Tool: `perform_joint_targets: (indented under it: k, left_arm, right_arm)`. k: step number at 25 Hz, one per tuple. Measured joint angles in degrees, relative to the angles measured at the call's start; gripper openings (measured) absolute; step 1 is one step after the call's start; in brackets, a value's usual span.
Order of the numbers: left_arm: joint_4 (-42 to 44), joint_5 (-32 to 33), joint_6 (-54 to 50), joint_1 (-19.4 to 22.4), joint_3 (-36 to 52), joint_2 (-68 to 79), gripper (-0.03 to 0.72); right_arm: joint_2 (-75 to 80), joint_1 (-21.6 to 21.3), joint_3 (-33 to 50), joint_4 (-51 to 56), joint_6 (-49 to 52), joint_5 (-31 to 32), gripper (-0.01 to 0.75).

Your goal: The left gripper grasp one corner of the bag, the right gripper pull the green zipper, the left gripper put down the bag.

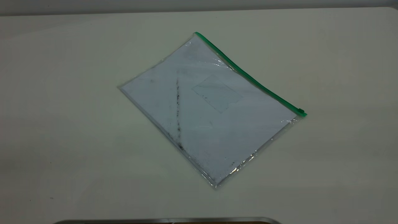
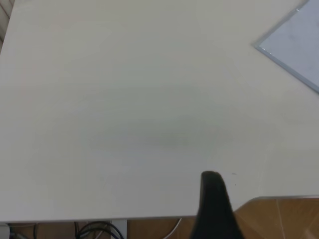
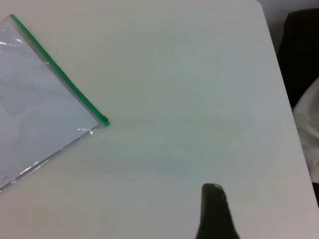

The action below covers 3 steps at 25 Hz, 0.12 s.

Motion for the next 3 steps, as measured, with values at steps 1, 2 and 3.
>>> perform_joint_targets:
  k: [1,2,3]
  left_arm:
    - [0.00,0.00,0.00,0.00,0.00,0.00,0.590]
    - [0.00,0.00,0.00,0.00,0.00,0.00,0.590]
    - [0.00,0.00,0.00,0.00,0.00,0.00,0.590]
  right_arm:
    - [0.00,0.00,0.00,0.00,0.06,0.00,0.539]
    - [0.00,0.00,0.00,0.00,0.12,0.00,0.539]
    - [0.00,0.00,0.00,0.00,0.19,0.00,0.539]
